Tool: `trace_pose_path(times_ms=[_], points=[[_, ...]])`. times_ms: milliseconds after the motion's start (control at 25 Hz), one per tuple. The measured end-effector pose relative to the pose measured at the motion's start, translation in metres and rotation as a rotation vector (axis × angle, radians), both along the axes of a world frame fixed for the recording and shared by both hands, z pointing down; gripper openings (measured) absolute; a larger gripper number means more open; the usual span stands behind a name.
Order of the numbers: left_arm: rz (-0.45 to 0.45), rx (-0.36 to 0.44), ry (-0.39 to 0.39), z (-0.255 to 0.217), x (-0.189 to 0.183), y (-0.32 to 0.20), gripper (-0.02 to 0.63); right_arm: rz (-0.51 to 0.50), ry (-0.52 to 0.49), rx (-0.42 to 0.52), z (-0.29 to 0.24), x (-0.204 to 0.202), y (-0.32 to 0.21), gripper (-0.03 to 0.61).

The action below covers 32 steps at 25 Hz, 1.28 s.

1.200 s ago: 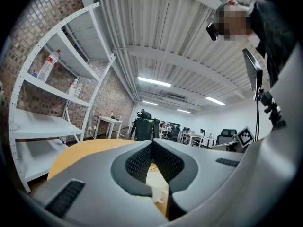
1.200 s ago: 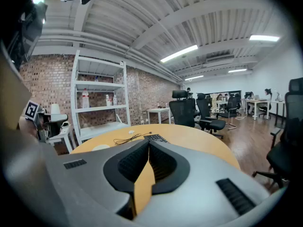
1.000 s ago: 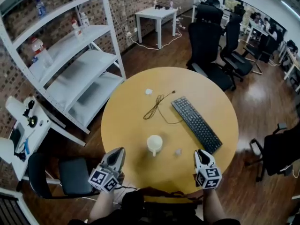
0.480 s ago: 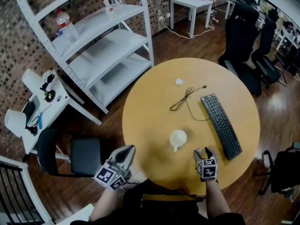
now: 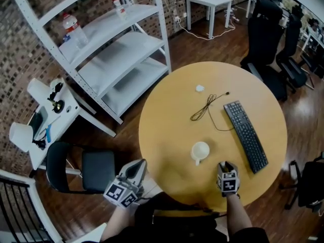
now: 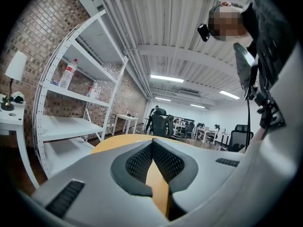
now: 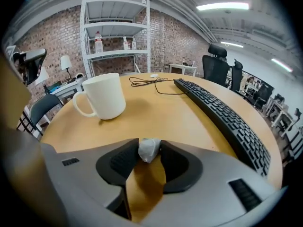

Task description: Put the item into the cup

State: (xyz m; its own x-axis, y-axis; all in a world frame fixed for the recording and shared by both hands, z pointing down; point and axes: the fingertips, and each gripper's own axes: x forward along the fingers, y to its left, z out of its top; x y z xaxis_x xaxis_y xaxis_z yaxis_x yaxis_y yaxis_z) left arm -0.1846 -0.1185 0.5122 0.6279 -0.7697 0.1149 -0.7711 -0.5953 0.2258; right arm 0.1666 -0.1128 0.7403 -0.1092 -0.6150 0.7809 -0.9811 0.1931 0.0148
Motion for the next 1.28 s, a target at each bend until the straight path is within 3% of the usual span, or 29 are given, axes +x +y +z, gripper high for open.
trace_pose_path(times_ms=[120, 280, 600, 920, 1000, 1080, 1280], points=[[0.018, 0.0, -0.007, 0.002, -0.002, -0.005, -0.008, 0.026, -0.016, 0.033, -0.004, 0.003, -0.004, 0.104], [0.037, 0.003, 0.004, -0.002, -0.003, -0.015, -0.008, 0.041, -0.047, 0.147, -0.041, -0.005, -0.017, 0.101], [0.058, 0.018, 0.024, -0.005, -0.01, -0.024, -0.008, -0.059, -0.14, 0.379, -0.138, -0.074, -0.053, 0.101], [0.009, 0.017, 0.039, 0.001, -0.034, -0.022, -0.008, -0.155, -0.147, 0.364, -0.138, -0.116, -0.066, 0.105], [-0.002, 0.015, 0.036, 0.002, -0.04, -0.021, -0.008, -0.171, -0.16, 0.35, -0.133, -0.122, -0.067, 0.127], [-0.009, 0.014, 0.034, 0.003, -0.042, -0.02, -0.008, -0.184, -0.158, 0.338, -0.13, -0.123, -0.067, 0.189], [-0.015, 0.021, 0.037, 0.002, -0.039, -0.018, -0.008, -0.18, -0.161, 0.347, -0.132, -0.117, -0.065, 0.189]])
